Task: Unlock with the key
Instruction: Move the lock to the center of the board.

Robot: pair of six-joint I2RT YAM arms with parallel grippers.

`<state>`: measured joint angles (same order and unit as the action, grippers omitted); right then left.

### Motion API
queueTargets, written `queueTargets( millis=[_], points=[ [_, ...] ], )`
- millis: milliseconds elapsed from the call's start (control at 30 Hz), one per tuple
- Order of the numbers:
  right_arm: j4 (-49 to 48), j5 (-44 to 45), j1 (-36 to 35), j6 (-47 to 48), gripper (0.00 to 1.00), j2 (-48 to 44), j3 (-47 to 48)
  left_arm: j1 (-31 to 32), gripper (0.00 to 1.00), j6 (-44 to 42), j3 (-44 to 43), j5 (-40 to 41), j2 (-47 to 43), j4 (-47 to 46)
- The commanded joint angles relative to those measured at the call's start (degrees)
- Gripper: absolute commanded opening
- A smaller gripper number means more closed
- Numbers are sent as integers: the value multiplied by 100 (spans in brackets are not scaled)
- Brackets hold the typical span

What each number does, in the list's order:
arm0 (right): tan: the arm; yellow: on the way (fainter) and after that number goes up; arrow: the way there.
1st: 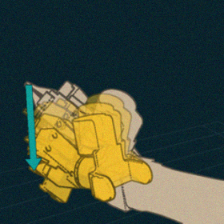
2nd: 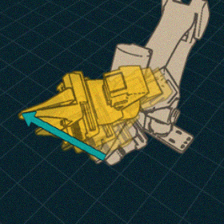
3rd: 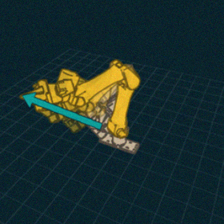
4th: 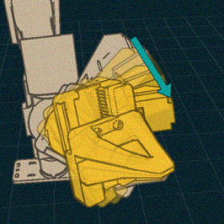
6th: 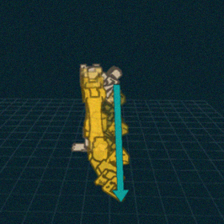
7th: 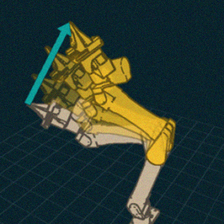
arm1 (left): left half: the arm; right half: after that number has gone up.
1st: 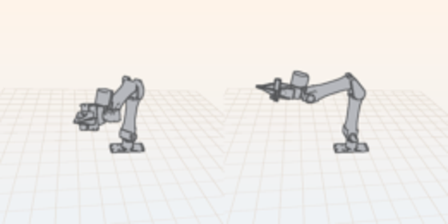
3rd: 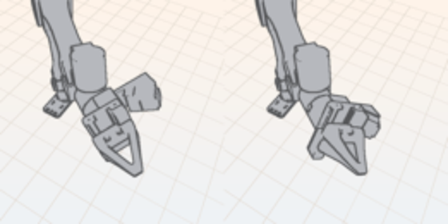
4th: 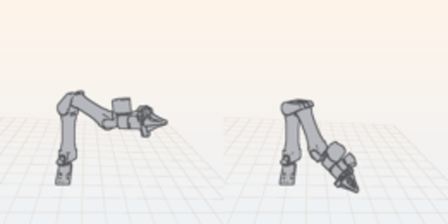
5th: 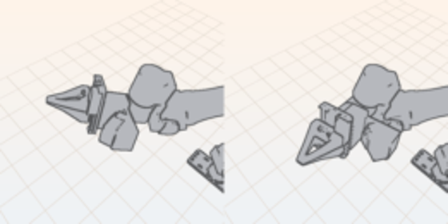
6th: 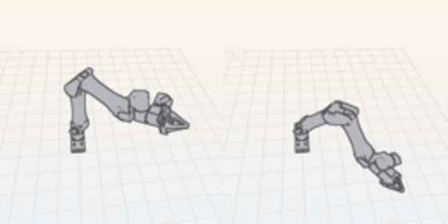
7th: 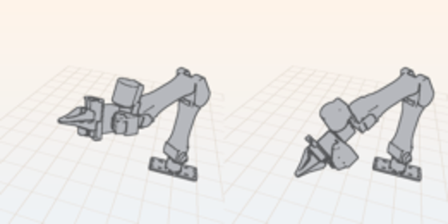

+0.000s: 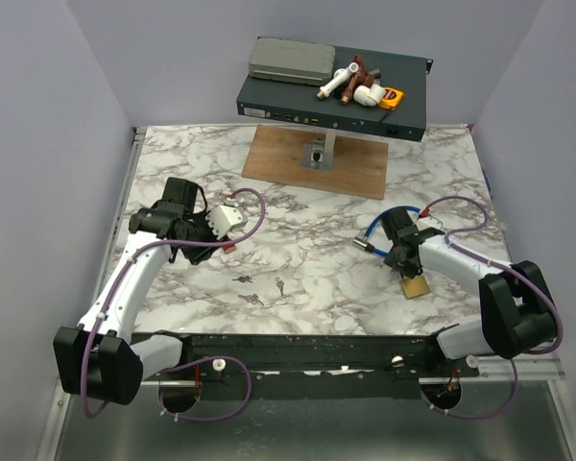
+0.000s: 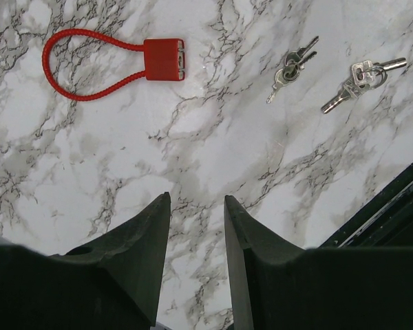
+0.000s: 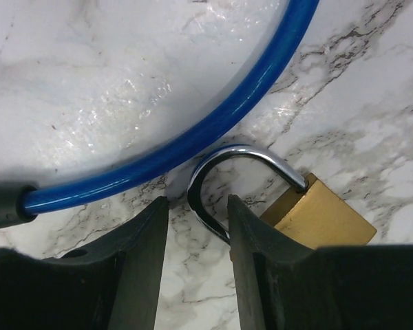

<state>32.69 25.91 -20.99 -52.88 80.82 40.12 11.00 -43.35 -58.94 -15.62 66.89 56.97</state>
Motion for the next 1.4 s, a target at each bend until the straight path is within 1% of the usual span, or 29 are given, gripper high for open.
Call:
queueTargets(
  millis=[0,33,67,167,200,233,300,433,567,633,733,933,1100,1233,1267,1300,1367],
  points=[
    [-251,-11,8,35,41,329,-117,-79,37,-59,91,35,-115,16],
    [-304,-50,7,44,39,381,-138,-85,37,-59,101,36,-115,8],
    [-372,-126,8,58,34,423,-151,-89,37,-53,109,43,-118,7],
    [-674,-441,-7,88,17,461,-270,-99,37,-50,129,63,-111,-9],
    [-804,-588,-52,136,13,455,-305,-99,37,-44,129,67,-99,-10],
    [-908,-634,-135,124,8,468,-319,-96,37,-34,115,63,-83,-10],
    [-992,-684,-398,36,1,574,-224,-99,37,-24,78,59,-48,-10],
    [-1010,-666,-1212,-204,1,1164,352,-99,37,7,6,43,27,-26],
    [-867,-556,-1961,-425,1,2022,1350,-99,37,77,-64,-11,121,-28],
    [-839,-492,-2175,-382,1,2440,1933,-99,37,93,-61,-29,121,-17],
    [-1024,-492,-2229,-180,1,2950,2572,-107,37,106,-39,-29,88,-53],
    [-1439,-1079,-2398,390,1,3913,4041,-141,36,143,90,-129,-91,-112],
    [-1217,-1250,-2806,631,1,4807,5606,-280,37,209,163,-100,-226,-91],
    [-1120,-1326,-2850,628,1,5272,6459,-377,37,240,205,-165,-258,-19],
    [-1079,-1339,-2855,662,3,5330,6584,-392,37,240,230,-171,-284,-34],
    [-1037,-1353,-2849,716,8,5352,6702,-404,37,233,250,-176,-314,-37],
    [-948,-1326,-2850,795,23,5280,6766,-431,37,197,268,-170,-365,-36]
  ],
)
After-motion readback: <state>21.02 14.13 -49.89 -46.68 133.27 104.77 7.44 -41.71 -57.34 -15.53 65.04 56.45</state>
